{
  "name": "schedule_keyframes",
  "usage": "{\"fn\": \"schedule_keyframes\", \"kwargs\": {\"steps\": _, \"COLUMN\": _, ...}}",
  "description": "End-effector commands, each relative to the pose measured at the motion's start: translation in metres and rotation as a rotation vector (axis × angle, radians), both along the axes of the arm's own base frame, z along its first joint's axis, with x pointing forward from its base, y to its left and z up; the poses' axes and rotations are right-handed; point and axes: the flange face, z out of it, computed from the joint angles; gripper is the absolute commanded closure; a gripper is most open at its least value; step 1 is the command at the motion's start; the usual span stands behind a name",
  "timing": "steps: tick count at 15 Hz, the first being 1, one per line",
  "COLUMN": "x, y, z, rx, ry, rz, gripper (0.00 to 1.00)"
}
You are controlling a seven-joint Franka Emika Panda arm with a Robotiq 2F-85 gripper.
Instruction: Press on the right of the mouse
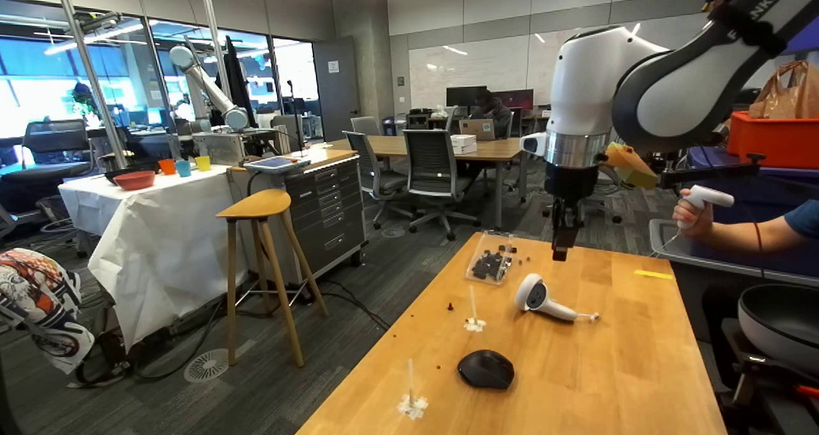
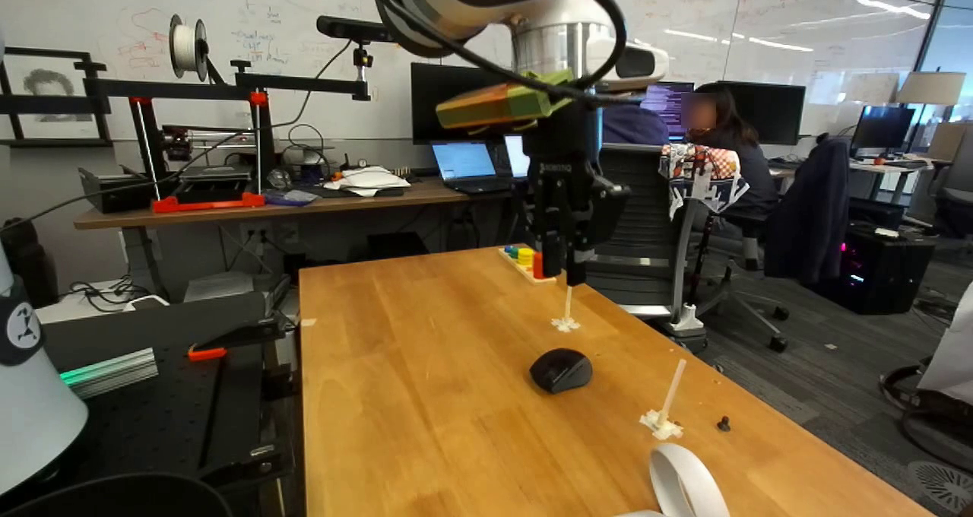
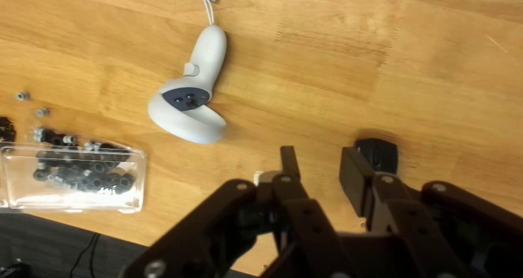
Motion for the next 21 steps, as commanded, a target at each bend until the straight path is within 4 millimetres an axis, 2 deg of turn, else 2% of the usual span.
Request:
{"fn": "schedule_keyframes", "kwargs": {"steps": 1, "x": 0.027, "y": 0.025, "z": -0.028, "rx": -0.011, "ry": 0.026, "rz": 0.017, "gripper": 0.88}}
{"fn": "schedule_keyframes", "kwargs": {"steps": 2, "x": 0.03, "y": 0.033, "z": -0.037, "rx": -0.011, "ry": 0.039, "rz": 0.024, "gripper": 0.92}}
{"fn": "schedule_keyframes", "kwargs": {"steps": 4, "x": 0.029, "y": 0.051, "z": -0.058, "rx": -0.009, "ry": 0.073, "rz": 0.041, "gripper": 0.92}}
{"fn": "schedule_keyframes", "kwargs": {"steps": 7, "x": 0.027, "y": 0.07, "z": -0.086, "rx": -0.007, "ry": 0.124, "rz": 0.052, "gripper": 0.87}}
{"fn": "schedule_keyframes", "kwargs": {"steps": 11, "x": 0.027, "y": 0.077, "z": -0.115, "rx": -0.019, "ry": 0.169, "rz": 0.046, "gripper": 0.87}}
{"fn": "schedule_keyframes", "kwargs": {"steps": 14, "x": 0.032, "y": 0.079, "z": -0.13, "rx": -0.035, "ry": 0.159, "rz": 0.036, "gripper": 0.89}}
{"fn": "schedule_keyframes", "kwargs": {"steps": 21, "x": 0.054, "y": 0.082, "z": -0.141, "rx": -0.14, "ry": 0.019, "rz": 0.046, "gripper": 0.88}}
